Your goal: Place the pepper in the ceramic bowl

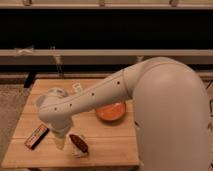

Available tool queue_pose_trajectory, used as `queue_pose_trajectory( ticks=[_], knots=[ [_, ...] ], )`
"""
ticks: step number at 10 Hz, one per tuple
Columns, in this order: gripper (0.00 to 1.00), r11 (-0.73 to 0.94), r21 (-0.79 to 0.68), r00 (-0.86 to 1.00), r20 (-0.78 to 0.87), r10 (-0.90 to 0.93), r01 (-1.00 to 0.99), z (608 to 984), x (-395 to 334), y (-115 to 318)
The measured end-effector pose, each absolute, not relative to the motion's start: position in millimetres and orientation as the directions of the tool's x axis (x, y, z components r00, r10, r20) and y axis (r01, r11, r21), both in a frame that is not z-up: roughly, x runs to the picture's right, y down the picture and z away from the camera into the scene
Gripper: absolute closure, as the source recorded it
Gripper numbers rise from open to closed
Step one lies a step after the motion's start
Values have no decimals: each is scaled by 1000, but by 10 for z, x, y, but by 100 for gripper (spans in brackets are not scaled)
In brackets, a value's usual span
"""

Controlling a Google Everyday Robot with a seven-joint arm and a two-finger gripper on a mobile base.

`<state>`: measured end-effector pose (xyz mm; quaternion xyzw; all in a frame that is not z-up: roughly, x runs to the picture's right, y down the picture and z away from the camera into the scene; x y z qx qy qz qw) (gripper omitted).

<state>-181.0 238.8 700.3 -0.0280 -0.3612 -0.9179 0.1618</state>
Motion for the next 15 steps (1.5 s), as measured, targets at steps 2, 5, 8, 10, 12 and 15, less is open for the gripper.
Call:
queue_pose_trajectory(
  ticks=[2, 5, 8, 10, 12, 15],
  knots=[
    [28, -656, 669, -936, 204, -288, 348, 7033, -1621, 2617],
    [28, -621, 684, -922, 247, -297, 383, 7134, -1535, 2856],
    [50, -606, 675, -906, 279, -318, 421, 7217, -1457, 2885],
    [73, -601, 665, -894, 292, -338, 444, 7241, -1397, 2868],
    [86, -600, 656, -887, 299, -351, 458, 7235, -1356, 2845],
    [87, -609, 637, -880, 299, -370, 472, 7192, -1305, 2768]
  ],
)
